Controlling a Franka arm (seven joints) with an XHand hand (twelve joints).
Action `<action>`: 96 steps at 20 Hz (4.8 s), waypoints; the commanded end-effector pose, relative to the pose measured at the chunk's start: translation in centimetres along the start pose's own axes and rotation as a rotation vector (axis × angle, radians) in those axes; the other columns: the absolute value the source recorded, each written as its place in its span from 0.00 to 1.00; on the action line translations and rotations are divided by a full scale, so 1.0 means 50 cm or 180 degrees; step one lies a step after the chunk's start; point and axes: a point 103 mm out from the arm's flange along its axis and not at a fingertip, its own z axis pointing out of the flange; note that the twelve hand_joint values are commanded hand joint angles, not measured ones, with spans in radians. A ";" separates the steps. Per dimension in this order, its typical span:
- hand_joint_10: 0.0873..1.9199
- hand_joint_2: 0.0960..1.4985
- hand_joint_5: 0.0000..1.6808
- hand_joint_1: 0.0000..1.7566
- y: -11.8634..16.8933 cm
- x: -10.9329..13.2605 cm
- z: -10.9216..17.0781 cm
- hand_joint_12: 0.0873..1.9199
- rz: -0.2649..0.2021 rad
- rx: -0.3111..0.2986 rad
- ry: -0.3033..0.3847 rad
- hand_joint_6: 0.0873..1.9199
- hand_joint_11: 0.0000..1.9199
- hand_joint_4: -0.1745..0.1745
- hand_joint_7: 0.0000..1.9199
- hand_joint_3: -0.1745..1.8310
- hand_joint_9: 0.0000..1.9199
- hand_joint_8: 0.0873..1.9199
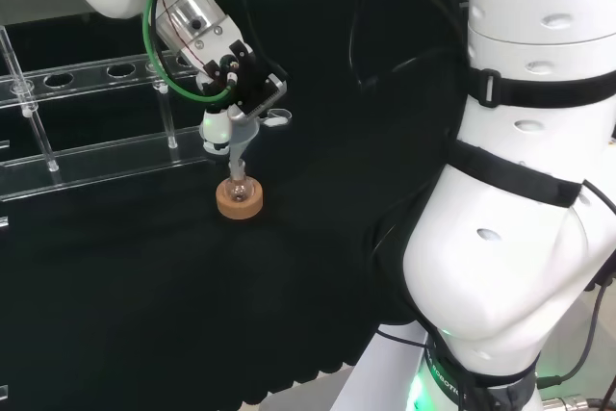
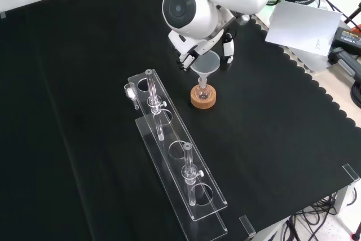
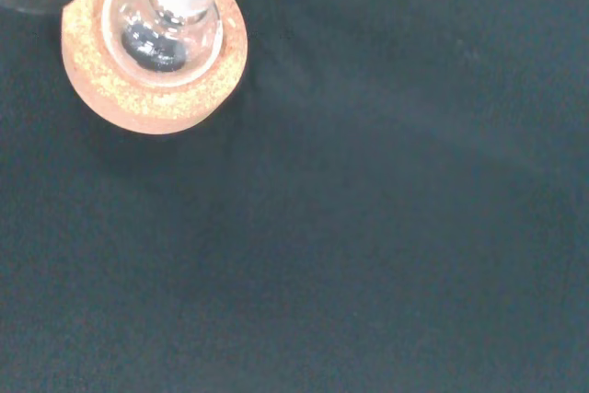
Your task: Place the funnel on the round-bottom flask.
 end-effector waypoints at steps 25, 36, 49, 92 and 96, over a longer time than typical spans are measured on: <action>0.23 0.39 0.28 0.43 0.028 -0.010 0.015 0.64 0.0009 0.0177 0.0045 0.33 0.33 0.39 0.27 0.42 0.44 0.36; 0.26 0.39 0.25 0.41 0.019 0.022 0.007 0.64 0.0019 0.0193 -0.0093 0.24 0.31 0.37 0.24 0.40 0.40 0.37; 0.27 0.39 0.26 0.40 0.012 0.017 0.014 0.64 0.0043 0.0219 -0.0108 0.22 0.31 0.37 0.23 0.40 0.39 0.36; 0.41 0.38 0.03 0.23 -0.063 -0.060 -0.018 0.75 -0.0134 -0.0300 0.0254 0.00 0.10 0.44 0.01 0.15 0.02 0.04; 0.38 0.42 0.08 0.26 -0.077 -0.105 -0.025 0.74 -0.0089 -0.0489 0.0347 0.00 0.11 0.41 0.00 0.13 0.07 0.20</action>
